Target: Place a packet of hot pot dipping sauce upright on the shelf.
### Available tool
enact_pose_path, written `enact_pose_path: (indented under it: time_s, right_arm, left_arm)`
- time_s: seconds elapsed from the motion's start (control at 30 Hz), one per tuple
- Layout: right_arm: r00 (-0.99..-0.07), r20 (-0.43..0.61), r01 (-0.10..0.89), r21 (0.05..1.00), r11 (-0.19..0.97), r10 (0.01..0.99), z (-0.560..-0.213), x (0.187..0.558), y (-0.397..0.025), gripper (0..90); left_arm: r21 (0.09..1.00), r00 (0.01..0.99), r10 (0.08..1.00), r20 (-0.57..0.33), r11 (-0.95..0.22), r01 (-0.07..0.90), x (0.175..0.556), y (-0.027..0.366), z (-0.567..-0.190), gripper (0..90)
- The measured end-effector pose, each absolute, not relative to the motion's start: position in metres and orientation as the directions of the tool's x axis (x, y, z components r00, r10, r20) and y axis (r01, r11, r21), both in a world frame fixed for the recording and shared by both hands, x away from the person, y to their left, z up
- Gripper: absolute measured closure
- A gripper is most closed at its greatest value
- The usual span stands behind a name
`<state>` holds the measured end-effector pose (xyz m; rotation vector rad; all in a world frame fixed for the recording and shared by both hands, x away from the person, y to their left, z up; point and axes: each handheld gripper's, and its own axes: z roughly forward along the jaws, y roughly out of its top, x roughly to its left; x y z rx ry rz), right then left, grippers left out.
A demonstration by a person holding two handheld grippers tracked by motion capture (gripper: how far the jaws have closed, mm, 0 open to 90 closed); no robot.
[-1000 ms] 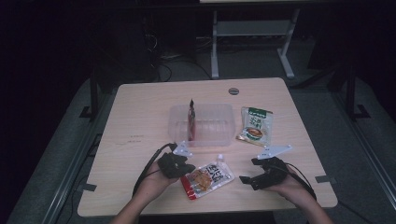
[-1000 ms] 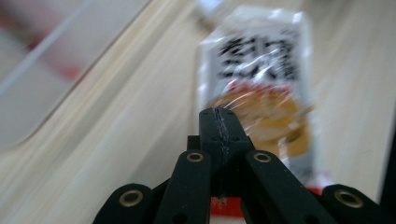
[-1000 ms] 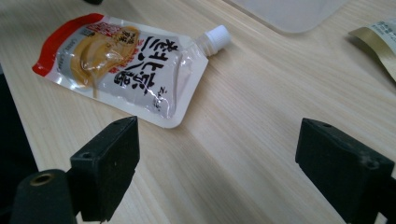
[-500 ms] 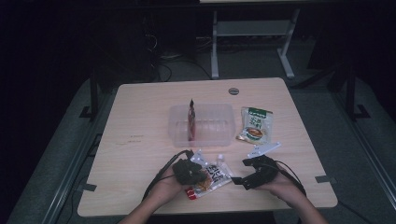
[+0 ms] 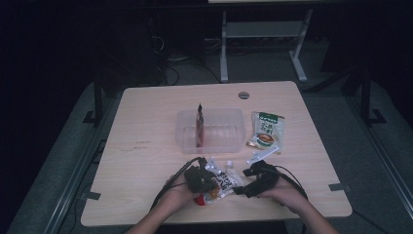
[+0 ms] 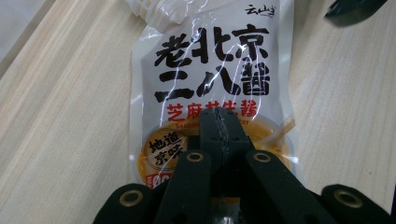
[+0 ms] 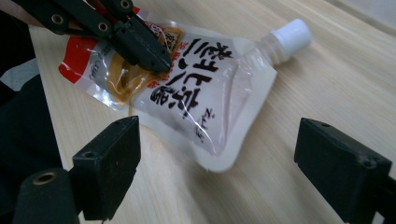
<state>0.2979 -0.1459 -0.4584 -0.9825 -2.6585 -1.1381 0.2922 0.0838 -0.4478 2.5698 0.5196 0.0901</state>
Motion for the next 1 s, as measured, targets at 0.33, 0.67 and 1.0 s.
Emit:
enact_pose_path:
  time_s: [0.33,0.67,1.0]
  right_arm:
    - [-0.794,0.352,0.599,0.593,0.539,0.495,-0.464,0.304,-0.137,18.9]
    - [-0.79,0.41,0.611,0.582,0.536,0.456,-0.464,0.308,-0.125,33.8]
    - [-0.782,0.469,0.623,0.557,0.549,0.411,-0.467,0.318,-0.121,49.2]
  left_arm:
    - [0.506,0.924,0.381,-0.035,-0.791,0.345,0.291,0.085,-0.448,89.9]
    - [0.515,0.922,0.385,-0.042,-0.783,0.35,0.292,0.086,-0.449,89.9]
    - [0.532,0.915,0.399,-0.053,-0.764,0.365,0.291,0.087,-0.45,89.9]
